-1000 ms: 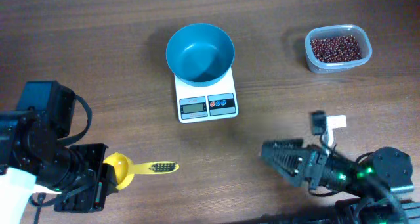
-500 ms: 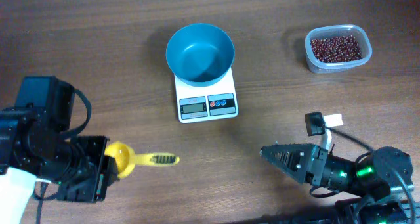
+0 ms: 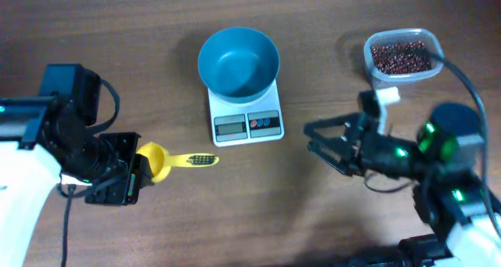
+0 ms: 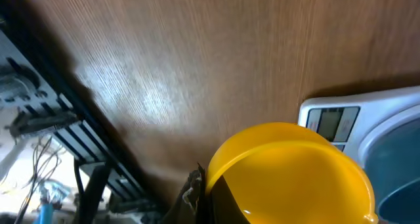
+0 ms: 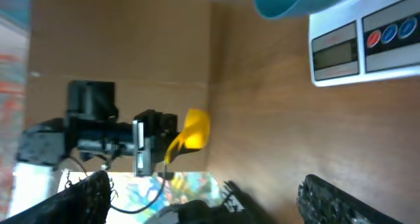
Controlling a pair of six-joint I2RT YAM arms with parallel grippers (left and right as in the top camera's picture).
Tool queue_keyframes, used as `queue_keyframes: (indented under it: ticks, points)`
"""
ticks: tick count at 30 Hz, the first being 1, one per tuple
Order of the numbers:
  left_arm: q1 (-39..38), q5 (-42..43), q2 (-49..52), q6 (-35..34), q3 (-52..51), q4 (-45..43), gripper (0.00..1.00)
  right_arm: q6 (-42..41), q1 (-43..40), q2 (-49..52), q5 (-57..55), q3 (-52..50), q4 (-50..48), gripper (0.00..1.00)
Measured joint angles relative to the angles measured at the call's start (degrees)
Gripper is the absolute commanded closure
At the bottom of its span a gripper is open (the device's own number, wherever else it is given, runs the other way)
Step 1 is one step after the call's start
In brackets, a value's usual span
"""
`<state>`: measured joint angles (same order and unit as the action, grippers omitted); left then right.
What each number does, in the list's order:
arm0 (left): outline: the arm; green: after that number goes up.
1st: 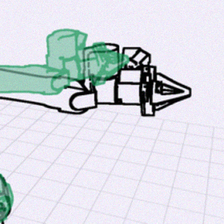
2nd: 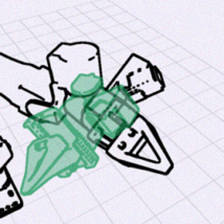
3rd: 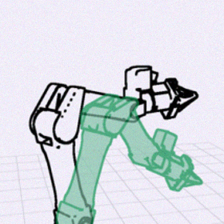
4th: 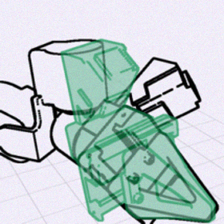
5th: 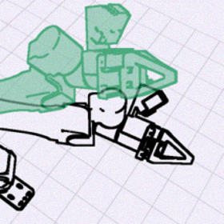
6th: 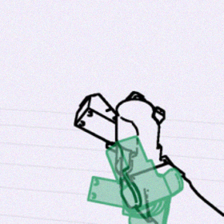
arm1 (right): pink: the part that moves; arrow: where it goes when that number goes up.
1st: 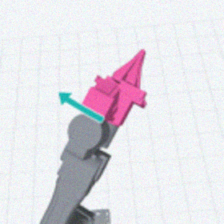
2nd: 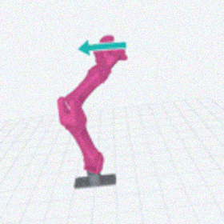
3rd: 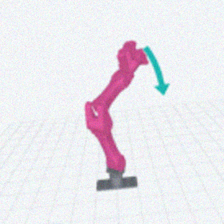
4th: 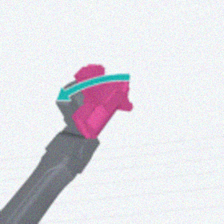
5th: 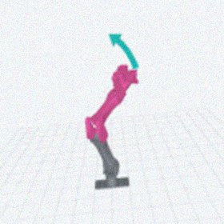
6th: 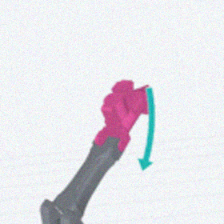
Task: Scoop item into bowl and weigh 50g on scale
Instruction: 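Move the right gripper to the scoop and grasp its handle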
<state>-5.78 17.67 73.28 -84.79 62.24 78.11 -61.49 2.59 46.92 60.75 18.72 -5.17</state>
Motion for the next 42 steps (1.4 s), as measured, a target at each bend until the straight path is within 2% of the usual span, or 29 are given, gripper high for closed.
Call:
queue_keyframes:
  ticks: [2,5,8,12,14,24,28,39,42]
  points:
    - [0.0,1.8,2.3,0.0,0.0,-0.1,1.00,2.3,5.7,5.9,-1.1,3.8,0.2,0.11]
    - [-1.1,3.3,3.9,0.0,0.0,-0.7,1.00,3.7,19.1,12.0,-4.4,8.7,-0.1,0.12]
    - [-4.1,3.6,4.2,0.0,0.0,-3.0,1.00,3.0,28.9,13.3,-9.9,9.4,0.0,0.16]
    - [-9.2,4.0,4.2,0.0,0.0,-6.8,1.00,1.3,35.7,13.4,-17.6,9.4,-0.1,0.34]
    - [-11.8,4.0,4.2,0.0,0.0,-7.1,1.00,0.3,37.5,13.4,-20.7,9.4,-0.6,0.43]
    - [-16.8,4.0,4.2,-1.4,0.0,-7.2,1.00,-6.3,37.6,13.4,-28.3,9.5,-3.7,0.60]
    - [-19.0,4.0,4.2,-4.3,0.0,-7.8,1.00,-8.5,37.6,13.4,-28.8,9.5,-3.7,0.62]
    - [-19.7,4.0,4.2,-6.4,0.0,-9.1,1.00,-11.8,40.8,13.4,-31.0,9.5,-3.7,0.69]
    - [-20.9,3.0,4.2,-6.6,0.0,-9.0,1.00,-11.8,40.8,13.4,-31.7,9.5,-3.7,0.74]
